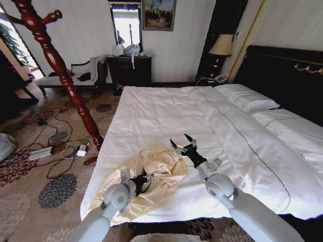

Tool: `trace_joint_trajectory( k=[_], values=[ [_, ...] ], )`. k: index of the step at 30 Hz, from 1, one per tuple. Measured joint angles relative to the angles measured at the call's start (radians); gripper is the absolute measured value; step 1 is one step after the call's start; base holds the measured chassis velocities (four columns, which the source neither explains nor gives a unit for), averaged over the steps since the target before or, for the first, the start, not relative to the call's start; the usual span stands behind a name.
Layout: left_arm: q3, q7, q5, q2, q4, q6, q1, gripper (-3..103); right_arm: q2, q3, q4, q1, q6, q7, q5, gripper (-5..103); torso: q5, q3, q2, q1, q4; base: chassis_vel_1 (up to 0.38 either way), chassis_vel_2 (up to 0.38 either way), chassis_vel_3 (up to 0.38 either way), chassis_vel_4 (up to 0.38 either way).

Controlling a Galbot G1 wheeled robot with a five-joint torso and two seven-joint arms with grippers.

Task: Pick up the clothes from the bed and hang them on the clothes hanger.

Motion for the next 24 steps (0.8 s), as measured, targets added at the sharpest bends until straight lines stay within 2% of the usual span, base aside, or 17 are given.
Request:
trace_joint_trajectory(
  k=[4, 8, 14, 18, 19, 20, 23, 24],
  values=[
    [-0.002, 0.004, 0.0, -0.01, 0.0, -0.001, 0.0, 81, 0.006, 0.0, -0.004, -0.001, 0.0, 0.006, -0.003, 100, 0.0001, 0.0, 0.0, 0.0, 0.0, 0.0, 0.0, 0.0, 0.0],
    [0.018, 0.005, 0.014, -0.039, 0.041, -0.001, -0.017, 76, 0.003, 0.004, 0.0, -0.014, -0.001, 0.011, -0.007, 100, 0.0, 0.0, 0.0, 0.0, -0.0004, 0.0, 0.0, 0.0, 0.0],
    [0.026, 0.009, 0.036, -0.047, 0.063, -0.004, -0.003, 70, -0.006, 0.023, 0.011, -0.035, -0.002, 0.013, -0.01, 100, 0.0, 0.0, 0.0, 0.0, -0.0003, 0.0, 0.0, 0.0, 0.0],
    [0.02, 0.028, 0.055, -0.042, 0.075, -0.012, 0.011, 56, -0.007, 0.034, 0.018, -0.047, -0.005, 0.018, -0.016, 100, 0.0, 0.0, 0.0, 0.0, -0.0002, 0.0, 0.0, 0.0, 0.0],
    [0.02, 0.028, 0.055, -0.042, 0.075, -0.012, 0.011, 56, -0.007, 0.034, 0.018, -0.047, -0.005, 0.018, -0.016, 100, 0.0, 0.0, 0.0, 0.0, -0.0002, 0.0, 0.0, 0.0, 0.0],
    [0.018, 0.033, 0.059, -0.042, 0.082, -0.016, 0.013, 51, -0.006, 0.036, 0.02, -0.051, -0.007, 0.021, -0.018, 100, 0.0, 0.0, 0.0, 0.0, -0.0001, 0.0, 0.0, 0.0, 0.0],
    [0.018, 0.038, 0.067, -0.047, 0.096, -0.021, 0.015, 45, -0.005, 0.039, 0.023, -0.058, -0.009, 0.027, -0.021, 100, 0.0001, 0.0, 0.0, 0.0, 0.0, 0.0, 0.0, 0.0, 0.0],
    [0.018, 0.039, 0.073, -0.051, 0.102, -0.022, 0.015, 40, -0.005, 0.041, 0.024, -0.062, -0.01, 0.028, -0.024, 100, 0.0001, 0.0, 0.0, 0.0, 0.0, 0.0, 0.0, 0.0, 0.0]
  ],
)
